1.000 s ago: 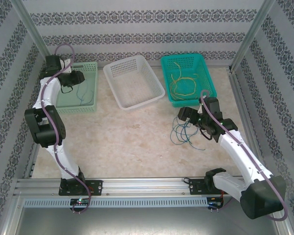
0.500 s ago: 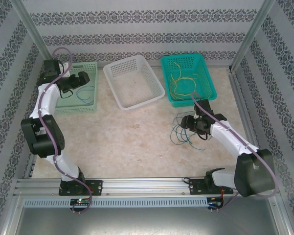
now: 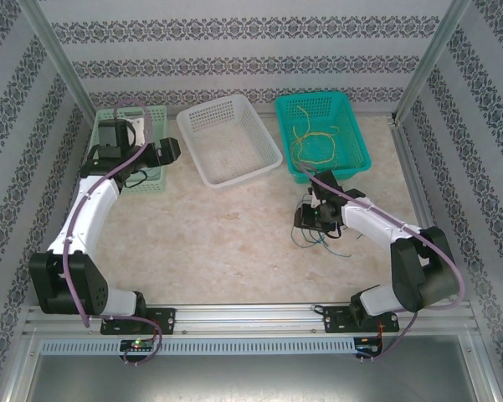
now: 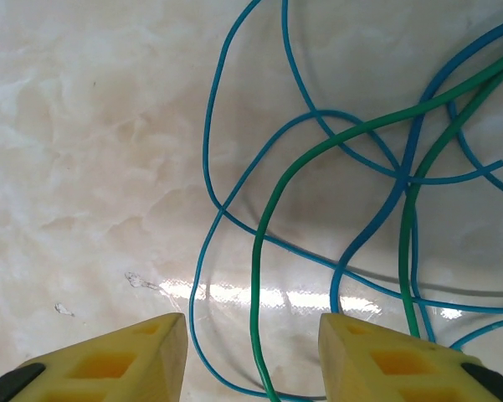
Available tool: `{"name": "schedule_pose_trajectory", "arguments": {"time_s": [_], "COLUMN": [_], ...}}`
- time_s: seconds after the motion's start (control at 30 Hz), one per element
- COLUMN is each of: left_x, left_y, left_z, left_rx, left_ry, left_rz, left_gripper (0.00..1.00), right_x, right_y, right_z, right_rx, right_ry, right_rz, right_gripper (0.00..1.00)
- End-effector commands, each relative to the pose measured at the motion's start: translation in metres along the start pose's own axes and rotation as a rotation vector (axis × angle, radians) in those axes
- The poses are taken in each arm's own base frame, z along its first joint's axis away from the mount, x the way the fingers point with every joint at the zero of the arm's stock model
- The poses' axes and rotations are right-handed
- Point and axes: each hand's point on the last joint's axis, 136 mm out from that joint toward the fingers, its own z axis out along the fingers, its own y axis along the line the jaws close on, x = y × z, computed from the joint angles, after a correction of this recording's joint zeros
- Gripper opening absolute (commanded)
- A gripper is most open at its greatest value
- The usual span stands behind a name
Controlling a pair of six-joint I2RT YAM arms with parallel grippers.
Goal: Untangle the cables
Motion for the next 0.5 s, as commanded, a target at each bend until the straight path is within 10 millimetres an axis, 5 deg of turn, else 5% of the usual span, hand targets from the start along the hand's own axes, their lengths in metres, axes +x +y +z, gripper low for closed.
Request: {"name": "schedule_pose_trajectory", "arguments": {"time_s": [0.0, 0.27, 0.47], "left_x": [-0.011, -0.001, 0.003], "left_y": [-0.012, -0.017, -0.016], "left_z": [-0.008, -0.007, -0.007], "left_rx": [0.027, 0.046, 0.043], "left_ry": [-0.068, -0.057, -0.059], "left_rz": [0.004, -0.011, -0.014], "left_gripper": [1.0, 1.0, 1.0], "right_x": [0.008, 0.01, 0.008], "right_y": [0.002, 0.005, 0.016], "right_z": [0.008, 0.025, 0.014], "right_rx": [0.002, 0.039, 0.002], "right_ry": [0.058, 0.125, 0.106], "right_rz": [-0.03, -0.07, -0.088], "right_gripper": [0.44, 0.2, 0.0]}}
